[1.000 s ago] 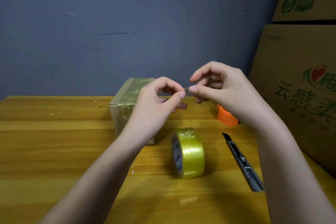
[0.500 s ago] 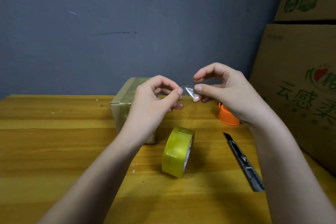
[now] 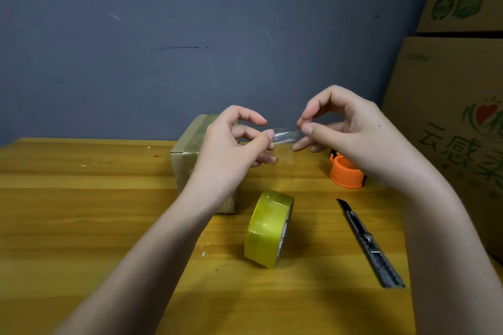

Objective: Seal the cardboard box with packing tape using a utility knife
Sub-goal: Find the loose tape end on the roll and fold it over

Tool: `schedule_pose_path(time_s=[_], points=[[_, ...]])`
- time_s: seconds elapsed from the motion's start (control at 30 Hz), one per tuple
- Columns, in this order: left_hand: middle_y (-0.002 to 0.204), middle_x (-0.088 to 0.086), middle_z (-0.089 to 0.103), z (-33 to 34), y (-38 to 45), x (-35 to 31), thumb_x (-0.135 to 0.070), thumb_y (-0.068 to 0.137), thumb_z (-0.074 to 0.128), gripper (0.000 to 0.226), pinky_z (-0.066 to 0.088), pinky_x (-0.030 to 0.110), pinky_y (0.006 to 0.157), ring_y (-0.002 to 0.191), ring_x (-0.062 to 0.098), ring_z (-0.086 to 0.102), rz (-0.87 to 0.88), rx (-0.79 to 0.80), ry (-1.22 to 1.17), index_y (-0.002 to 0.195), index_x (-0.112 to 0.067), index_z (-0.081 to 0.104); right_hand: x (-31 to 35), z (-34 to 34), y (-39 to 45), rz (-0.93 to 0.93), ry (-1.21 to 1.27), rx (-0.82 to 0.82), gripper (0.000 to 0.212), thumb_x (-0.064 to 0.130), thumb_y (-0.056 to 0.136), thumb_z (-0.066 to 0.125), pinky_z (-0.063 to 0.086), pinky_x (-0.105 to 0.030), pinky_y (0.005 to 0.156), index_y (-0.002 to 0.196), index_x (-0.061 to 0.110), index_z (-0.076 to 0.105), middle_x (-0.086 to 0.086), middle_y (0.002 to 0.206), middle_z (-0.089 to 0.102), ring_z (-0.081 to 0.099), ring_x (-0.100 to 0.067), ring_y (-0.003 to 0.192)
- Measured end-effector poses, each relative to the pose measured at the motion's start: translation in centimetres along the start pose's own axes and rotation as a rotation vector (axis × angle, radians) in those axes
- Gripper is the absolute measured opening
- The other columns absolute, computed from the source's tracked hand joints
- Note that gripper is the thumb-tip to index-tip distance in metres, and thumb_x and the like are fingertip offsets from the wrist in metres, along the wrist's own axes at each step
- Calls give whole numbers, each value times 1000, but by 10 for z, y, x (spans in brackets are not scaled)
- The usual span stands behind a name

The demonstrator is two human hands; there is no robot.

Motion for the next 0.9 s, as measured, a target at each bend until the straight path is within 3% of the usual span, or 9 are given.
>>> schedule_pose_path(time_s=[0.17, 0.33, 0.5, 0.67, 0.9], points=[[63, -2, 68, 0, 0, 0, -11, 89, 64, 12, 51, 20, 53, 57, 14, 70, -9, -1, -7, 90, -19, 55, 7, -14, -3, -25, -215, -135, 7, 21, 88, 63, 59, -29, 61, 91, 23, 56, 7, 93, 63, 72, -6, 73], [63, -2, 68, -1, 0, 0, -12, 88, 64, 12, 50, 20, 53, 57, 15, 70, -16, 3, -1, 90, -20, 55, 6, -3, -6, 33, -336, 29, 14, 34, 81, 65, 59, -38, 69, 86, 23, 58, 7, 89, 67, 70, -10, 71], [65, 0, 69, -2, 0, 0, -11, 89, 64, 12, 50, 20, 53, 57, 15, 70, -30, 4, -4, 92, -17, 54, 5, 4, -9, 80, -356, 121, 21, 45, 69, 65, 57, -41, 82, 82, 30, 58, 8, 96, 68, 69, -12, 85], [63, -1, 69, -3, 0, 1, -11, 88, 64, 12, 50, 20, 54, 57, 13, 70, -47, 9, 15, 93, -18, 55, 3, 10, -6, 71, -328, 111, 22, 35, 73, 73, 57, -34, 82, 83, 25, 56, 5, 79, 72, 69, -6, 78], [63, 0, 68, -3, 0, 1, -9, 88, 63, 12, 49, 18, 52, 54, 12, 69, -64, 4, -6, 94, -15, 54, -2, 13, -4, 61, -252, 24, 10, 20, 80, 72, 57, -38, 81, 87, 22, 64, 8, 73, 74, 71, -5, 70]])
Point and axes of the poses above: each hand's wrist, its own y-axis towards the middle knuckle, its own z-axis out of the palm, x = y × z, the point moved 8 cm from there along y, towards the middle knuckle
